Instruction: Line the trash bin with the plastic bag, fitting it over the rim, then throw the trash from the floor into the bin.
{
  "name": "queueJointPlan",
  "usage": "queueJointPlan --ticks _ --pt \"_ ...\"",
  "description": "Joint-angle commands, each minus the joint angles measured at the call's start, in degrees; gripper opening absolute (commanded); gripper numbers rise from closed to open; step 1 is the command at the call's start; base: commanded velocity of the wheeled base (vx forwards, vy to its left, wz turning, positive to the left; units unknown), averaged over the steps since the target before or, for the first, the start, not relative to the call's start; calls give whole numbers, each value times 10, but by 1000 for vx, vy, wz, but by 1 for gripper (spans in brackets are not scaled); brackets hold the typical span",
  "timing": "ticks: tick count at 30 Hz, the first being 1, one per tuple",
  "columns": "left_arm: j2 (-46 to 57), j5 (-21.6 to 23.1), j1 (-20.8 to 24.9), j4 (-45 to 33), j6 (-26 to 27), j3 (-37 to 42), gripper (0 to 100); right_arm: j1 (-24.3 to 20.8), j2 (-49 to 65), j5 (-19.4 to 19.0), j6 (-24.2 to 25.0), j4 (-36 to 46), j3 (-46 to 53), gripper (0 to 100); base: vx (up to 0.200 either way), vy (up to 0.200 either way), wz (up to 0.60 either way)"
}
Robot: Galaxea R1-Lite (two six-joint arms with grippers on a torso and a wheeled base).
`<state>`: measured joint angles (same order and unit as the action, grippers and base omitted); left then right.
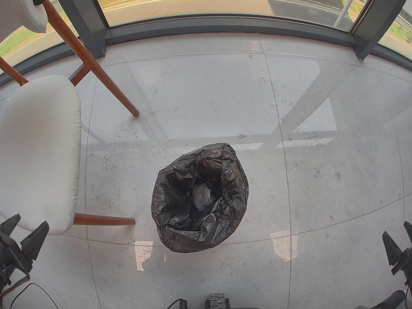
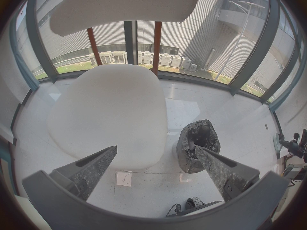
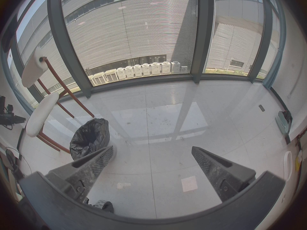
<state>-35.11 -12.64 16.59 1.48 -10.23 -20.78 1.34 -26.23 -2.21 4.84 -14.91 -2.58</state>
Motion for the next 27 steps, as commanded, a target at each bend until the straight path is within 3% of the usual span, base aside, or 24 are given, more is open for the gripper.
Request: queueJointPlan --ticks 1,5,9,14,16,20,23,27 --pt "200 -24 -24 -23 -14 109 100 38 220 -1 -19 134 20 100 0 0 0" --pt "296 8 -25 -75 -9 117 100 38 208 -1 -29 119 25 100 0 0 0" --pt "295 11 -25 -88 -1 125 100 38 209 2 -70 138 26 100 0 0 0" --pt "295 16 -25 -68 37 175 100 38 208 -2 -75 142 25 100 0 0 0" --pt "295 36 -25 -51 88 181 100 37 208 3 -72 145 26 100 0 0 0" --pt "295 78 -25 -51 93 181 100 36 209 12 -55 152 26 100 0 0 0" --pt "296 134 -21 -34 97 203 100 36 208 12 -55 152 26 100 0 0 0" --pt "307 136 20 -24 98 204 100 35 208 12 -55 152 26 100 0 0 0"
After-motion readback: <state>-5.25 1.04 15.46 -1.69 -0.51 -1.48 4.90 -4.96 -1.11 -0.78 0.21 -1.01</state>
